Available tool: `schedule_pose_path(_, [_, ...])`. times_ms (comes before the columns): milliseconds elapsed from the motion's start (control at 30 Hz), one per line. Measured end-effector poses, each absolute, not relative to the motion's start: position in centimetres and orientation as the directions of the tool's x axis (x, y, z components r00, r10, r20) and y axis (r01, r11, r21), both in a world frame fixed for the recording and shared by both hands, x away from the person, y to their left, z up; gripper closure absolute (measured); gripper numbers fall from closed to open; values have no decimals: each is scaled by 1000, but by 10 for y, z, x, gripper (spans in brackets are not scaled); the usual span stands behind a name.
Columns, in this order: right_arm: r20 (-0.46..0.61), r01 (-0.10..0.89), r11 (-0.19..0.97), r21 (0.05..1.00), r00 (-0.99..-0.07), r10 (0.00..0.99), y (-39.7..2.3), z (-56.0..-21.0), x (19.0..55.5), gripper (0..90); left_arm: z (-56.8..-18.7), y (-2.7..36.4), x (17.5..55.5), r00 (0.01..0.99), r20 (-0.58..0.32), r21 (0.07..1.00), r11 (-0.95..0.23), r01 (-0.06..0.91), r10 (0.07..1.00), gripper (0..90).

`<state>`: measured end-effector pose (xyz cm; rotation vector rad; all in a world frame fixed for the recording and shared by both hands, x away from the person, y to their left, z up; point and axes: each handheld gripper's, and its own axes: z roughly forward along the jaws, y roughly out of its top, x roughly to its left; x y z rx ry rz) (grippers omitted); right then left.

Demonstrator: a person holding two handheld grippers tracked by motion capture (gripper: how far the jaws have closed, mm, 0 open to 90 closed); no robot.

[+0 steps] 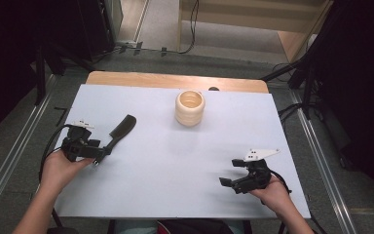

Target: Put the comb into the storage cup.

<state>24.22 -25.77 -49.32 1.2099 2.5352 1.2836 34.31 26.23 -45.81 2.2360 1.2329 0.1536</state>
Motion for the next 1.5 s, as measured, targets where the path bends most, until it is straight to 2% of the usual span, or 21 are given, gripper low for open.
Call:
schedule_pose_path(233, [279,615,356,704,-700,658,-256,-493,244,51,-463,262,341,568,-150,494,-436,752,809,418])
schedule_pose_path(433, [278,611,361,704,-705,653,-254,-493,245,50,-468,260,338,569,-138,466,-454,759,810,514])
schedule_pose_path(733, [276,610,368,701,-709,650,-252,-493,247,51,-472,258,337,566,-102,442,-472,763,818,599])
schedule_pose_path(867, [274,607,370,703,-712,647,-251,-493,247,50,-471,253,337,575,-60,421,-502,756,816,651])
schedule_pose_path(1033, [270,605,374,703,-714,646,-251,-493,247,50,-472,245,335,587,11,399,-541,740,810,674])
schedule_pose_path(1367, [266,604,385,698,-718,643,-250,-494,247,50,-474,243,335,575,19,393,-535,747,818,703])
schedule_pose_path(1500, [265,603,385,698,-718,644,-250,-494,247,50,-476,250,332,585,-6,435,-524,732,811,724])
